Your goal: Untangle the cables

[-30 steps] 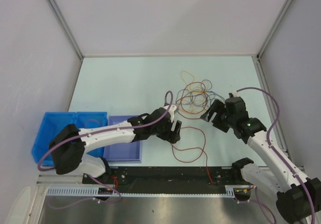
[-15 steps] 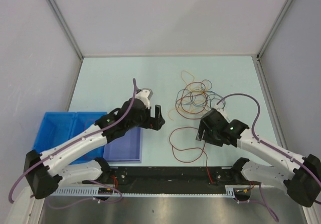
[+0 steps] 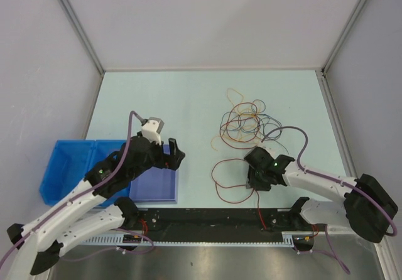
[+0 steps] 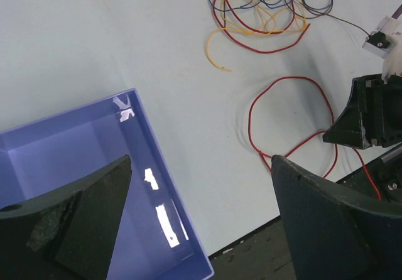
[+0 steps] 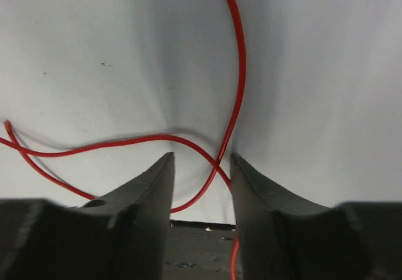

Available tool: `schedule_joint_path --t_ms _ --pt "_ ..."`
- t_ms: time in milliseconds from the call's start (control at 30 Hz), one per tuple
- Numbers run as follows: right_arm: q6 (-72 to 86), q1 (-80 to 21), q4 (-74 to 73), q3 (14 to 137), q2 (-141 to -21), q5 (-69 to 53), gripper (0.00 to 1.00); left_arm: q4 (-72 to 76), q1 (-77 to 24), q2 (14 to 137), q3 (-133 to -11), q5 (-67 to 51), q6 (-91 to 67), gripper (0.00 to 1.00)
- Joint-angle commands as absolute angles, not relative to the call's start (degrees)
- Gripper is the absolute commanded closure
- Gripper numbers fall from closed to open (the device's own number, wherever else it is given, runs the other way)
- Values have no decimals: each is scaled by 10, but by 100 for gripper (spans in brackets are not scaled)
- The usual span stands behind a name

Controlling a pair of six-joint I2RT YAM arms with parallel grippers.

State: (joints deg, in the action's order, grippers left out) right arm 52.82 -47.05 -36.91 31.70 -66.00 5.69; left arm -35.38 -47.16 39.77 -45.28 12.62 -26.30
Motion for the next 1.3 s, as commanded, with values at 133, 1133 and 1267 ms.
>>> schedule_joint_path --t_ms 133,1133,1267 --pt "536 -480 -333 317 -714 58 68 -388 -468 317 -445 156 -238 3" --pt "505 -497 -497 621 -706 101 100 -358 -468 259 -427 149 -221 3" --pt "547 -531 -533 616 -750 143 96 -356 -468 258 -427 146 -220 3"
